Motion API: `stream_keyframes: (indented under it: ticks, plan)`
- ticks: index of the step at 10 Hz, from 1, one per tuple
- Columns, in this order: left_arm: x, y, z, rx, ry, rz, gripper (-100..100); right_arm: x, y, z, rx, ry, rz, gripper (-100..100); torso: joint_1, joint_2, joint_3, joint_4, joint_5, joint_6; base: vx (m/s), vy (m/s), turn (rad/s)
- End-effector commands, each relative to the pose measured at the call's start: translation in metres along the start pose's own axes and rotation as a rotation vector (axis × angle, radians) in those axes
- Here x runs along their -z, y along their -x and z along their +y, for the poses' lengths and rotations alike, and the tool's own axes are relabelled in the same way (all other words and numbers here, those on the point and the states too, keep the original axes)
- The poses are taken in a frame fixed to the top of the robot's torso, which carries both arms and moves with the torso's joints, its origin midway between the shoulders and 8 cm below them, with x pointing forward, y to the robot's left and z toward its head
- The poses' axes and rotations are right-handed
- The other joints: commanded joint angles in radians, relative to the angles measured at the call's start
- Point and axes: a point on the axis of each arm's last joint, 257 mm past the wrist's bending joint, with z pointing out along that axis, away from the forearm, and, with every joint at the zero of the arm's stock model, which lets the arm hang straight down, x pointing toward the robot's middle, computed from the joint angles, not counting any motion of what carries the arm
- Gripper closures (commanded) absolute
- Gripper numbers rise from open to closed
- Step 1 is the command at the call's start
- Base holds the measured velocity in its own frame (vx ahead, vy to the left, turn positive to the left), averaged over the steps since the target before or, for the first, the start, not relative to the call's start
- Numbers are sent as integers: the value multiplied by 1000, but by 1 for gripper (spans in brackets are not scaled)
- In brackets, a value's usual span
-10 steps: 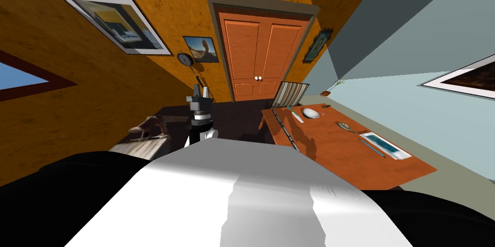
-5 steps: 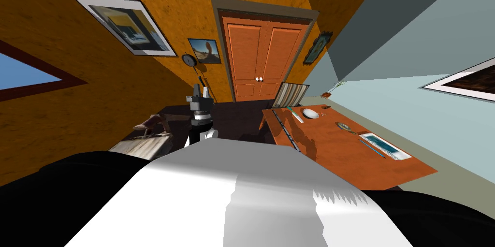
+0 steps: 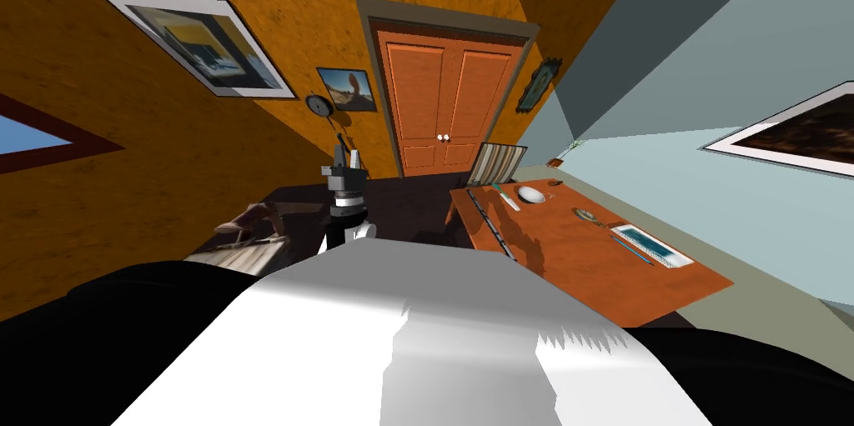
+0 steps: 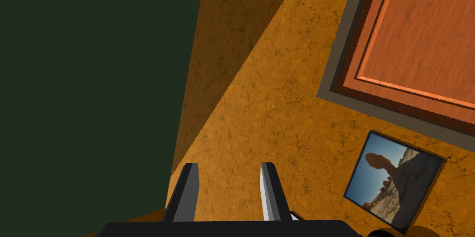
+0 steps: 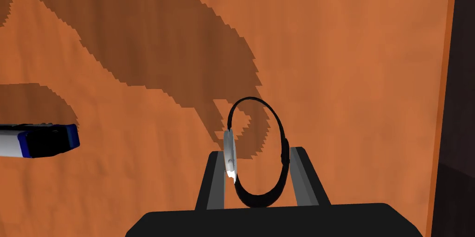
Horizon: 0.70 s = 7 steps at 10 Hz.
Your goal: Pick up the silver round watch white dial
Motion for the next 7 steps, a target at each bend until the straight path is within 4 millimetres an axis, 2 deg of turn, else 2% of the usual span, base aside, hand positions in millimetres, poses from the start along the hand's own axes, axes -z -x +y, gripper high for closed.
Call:
stream_keyframes:
  ticks: [1, 5, 6, 7]
  plan:
    - [0, 0, 0, 0, 0, 0, 0, 5, 2, 1, 15, -4, -5, 100, 0, 0, 0, 0, 0, 0, 96, -5, -101]
    - [0, 0, 0, 0, 0, 0, 0, 19, 6, 3, 62, -13, -17, 100, 0, 2, 1, 0, 0, 0, 75, -3, -109]
    - [0, 0, 0, 0, 0, 0, 0, 16, 5, 2, 52, -11, -13, 100, 0, 1, 1, 0, 0, 1, 40, 1, -43]
    - [0, 0, 0, 0, 0, 0, 0, 16, 6, 2, 55, -11, -14, 0, 0, 3, 2, 1, 0, -1, 6, 1, 8]
